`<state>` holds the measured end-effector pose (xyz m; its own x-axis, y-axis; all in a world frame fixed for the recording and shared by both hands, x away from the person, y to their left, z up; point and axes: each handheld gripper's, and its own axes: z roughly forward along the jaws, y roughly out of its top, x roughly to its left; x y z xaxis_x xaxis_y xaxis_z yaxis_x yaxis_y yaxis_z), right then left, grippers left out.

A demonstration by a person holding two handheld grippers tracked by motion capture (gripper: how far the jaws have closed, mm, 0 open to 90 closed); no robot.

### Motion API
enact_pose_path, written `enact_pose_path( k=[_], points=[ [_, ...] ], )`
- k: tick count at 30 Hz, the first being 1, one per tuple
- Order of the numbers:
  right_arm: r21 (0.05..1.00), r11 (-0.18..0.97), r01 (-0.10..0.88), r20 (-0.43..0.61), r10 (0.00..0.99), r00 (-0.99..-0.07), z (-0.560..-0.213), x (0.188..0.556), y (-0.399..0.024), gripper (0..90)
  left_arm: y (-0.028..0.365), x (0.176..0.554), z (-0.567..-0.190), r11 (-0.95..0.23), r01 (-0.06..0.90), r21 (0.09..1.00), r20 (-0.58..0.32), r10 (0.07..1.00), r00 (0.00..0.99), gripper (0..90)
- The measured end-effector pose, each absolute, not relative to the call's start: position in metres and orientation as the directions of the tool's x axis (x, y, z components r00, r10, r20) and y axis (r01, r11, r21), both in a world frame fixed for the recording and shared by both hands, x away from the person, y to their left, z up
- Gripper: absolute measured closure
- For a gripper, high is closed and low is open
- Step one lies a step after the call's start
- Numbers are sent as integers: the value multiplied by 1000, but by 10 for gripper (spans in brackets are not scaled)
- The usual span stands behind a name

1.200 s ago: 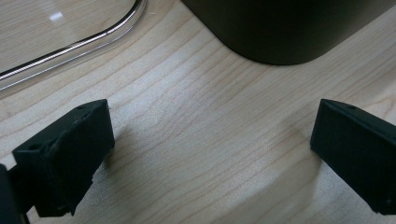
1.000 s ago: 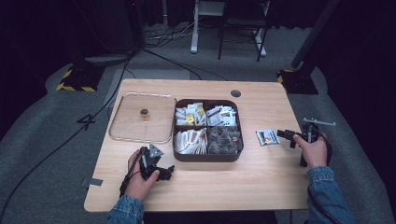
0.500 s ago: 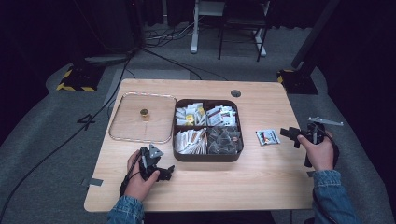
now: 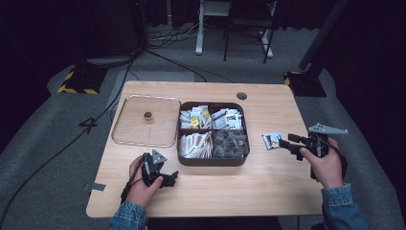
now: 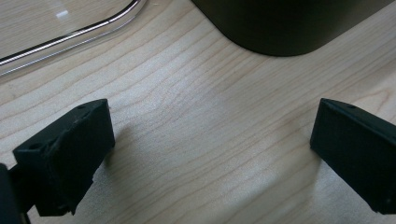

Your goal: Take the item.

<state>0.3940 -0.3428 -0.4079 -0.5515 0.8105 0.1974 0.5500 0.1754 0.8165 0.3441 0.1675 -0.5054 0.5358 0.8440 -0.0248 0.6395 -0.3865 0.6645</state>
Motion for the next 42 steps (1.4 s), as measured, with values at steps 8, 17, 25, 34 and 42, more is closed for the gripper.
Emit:
enact_pose_path(
  k=[8, 17, 25, 34, 42],
  points=[
    [804, 240, 544, 189, 765, -616, -414, 373, -319, 410, 168, 344, -505, -387, 639, 664, -24, 844, 536, 1],
    [787, 324, 525, 173, 700, -692, -440, 356, -286, 414, 168, 344, -505, -387, 639, 665, -25, 844, 536, 1],
    [771, 368, 520, 167, 671, -723, -465, 348, -270, 409, 168, 344, -505, -387, 639, 664, -25, 843, 537, 0],
    [764, 410, 497, 137, 650, -747, -481, 346, -259, 387, 167, 345, -505, -387, 640, 664, -27, 843, 538, 0],
    [766, 434, 474, 103, 645, -757, -492, 344, -251, 368, 167, 345, -505, -392, 637, 664, -22, 841, 541, 0]
  ],
)
